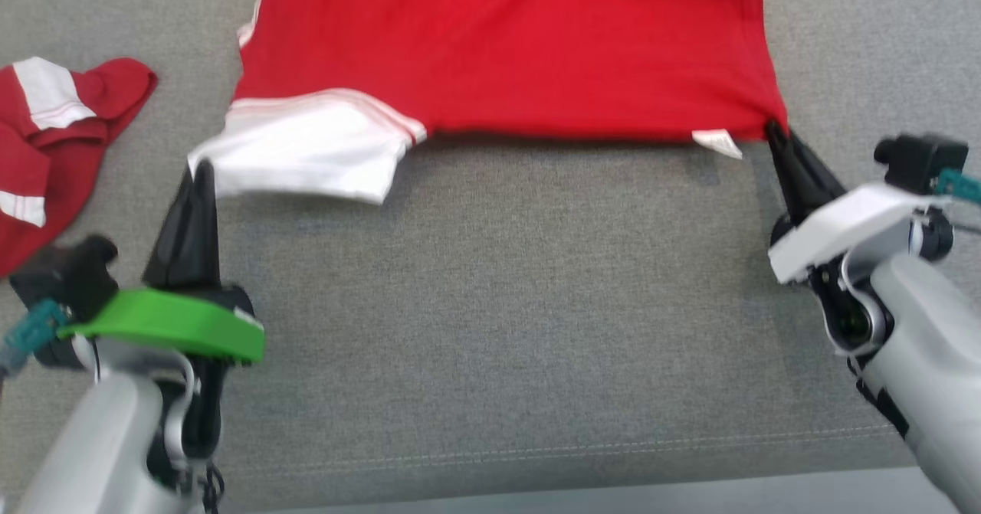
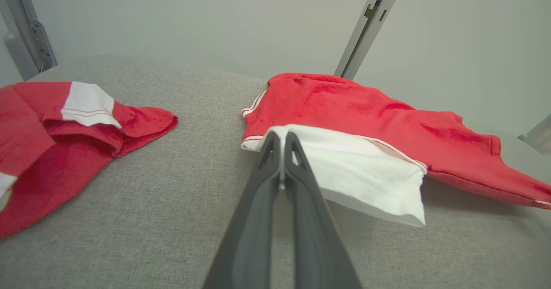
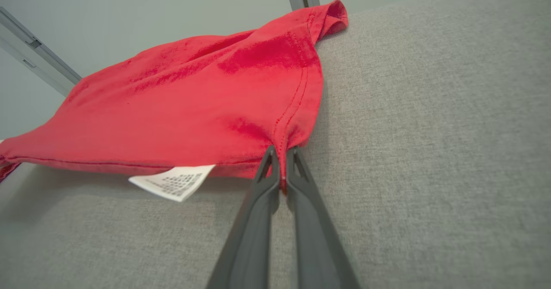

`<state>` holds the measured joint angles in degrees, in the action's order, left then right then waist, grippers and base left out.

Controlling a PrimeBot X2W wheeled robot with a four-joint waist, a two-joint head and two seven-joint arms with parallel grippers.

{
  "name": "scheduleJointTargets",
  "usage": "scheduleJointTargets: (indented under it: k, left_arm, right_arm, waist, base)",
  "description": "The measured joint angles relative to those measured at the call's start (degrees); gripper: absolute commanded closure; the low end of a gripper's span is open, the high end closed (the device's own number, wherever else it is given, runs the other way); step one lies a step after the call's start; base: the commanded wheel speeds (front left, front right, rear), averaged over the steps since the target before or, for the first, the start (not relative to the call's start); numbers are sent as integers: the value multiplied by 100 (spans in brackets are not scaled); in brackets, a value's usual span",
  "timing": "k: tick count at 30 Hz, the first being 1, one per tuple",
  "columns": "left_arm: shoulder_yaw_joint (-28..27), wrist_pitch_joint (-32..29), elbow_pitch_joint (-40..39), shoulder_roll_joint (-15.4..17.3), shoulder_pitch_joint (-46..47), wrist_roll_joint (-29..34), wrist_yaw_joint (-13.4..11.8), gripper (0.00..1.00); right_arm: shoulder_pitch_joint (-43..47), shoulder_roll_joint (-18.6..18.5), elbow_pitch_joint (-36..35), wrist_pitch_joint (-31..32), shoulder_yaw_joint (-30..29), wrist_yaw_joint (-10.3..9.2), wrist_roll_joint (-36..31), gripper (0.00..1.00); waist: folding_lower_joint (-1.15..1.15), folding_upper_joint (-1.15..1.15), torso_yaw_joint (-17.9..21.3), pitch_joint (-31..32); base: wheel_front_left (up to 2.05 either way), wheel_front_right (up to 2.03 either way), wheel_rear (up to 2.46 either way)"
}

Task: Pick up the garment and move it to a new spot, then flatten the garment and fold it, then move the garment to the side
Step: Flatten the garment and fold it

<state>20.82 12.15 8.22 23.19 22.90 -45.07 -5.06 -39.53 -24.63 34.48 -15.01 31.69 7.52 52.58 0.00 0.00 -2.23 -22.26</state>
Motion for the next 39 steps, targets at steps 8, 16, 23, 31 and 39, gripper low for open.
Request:
scheduleJointTargets:
  k: [8,16,23,31,39]
  left_arm:
    - [175,-528,-1214,168,-1518,-135,-657,100]
    - [365,-858,-1573,211,-2574,-347,-1012,100]
    - [538,-1116,-1550,224,-3005,-533,-1080,100]
    - [705,-1596,-1636,414,-3330,-771,-1069,100]
    - [701,-1737,-1781,531,-3366,-803,-1093,100]
  right_arm:
    - [1289,135,-216,-4,-480,0,-210,100]
    - [2453,360,-314,-3,-954,0,-677,100]
    - [3108,487,-423,68,-1440,1,-1109,100]
    - [3741,715,-740,436,-1889,1,-1708,100]
    - [4027,985,-1191,767,-2238,1,-2116,100]
  waist:
    - [0,0,-16,521]
    - [0,0,-76,1050]
    - [0,0,-179,1278]
    - [0,0,-239,1354]
    - [0,0,-224,1313]
  base:
    - [0,0,0]
    - [0,0,0]
    - [0,0,0]
    - [0,0,0]
    - [0,0,0]
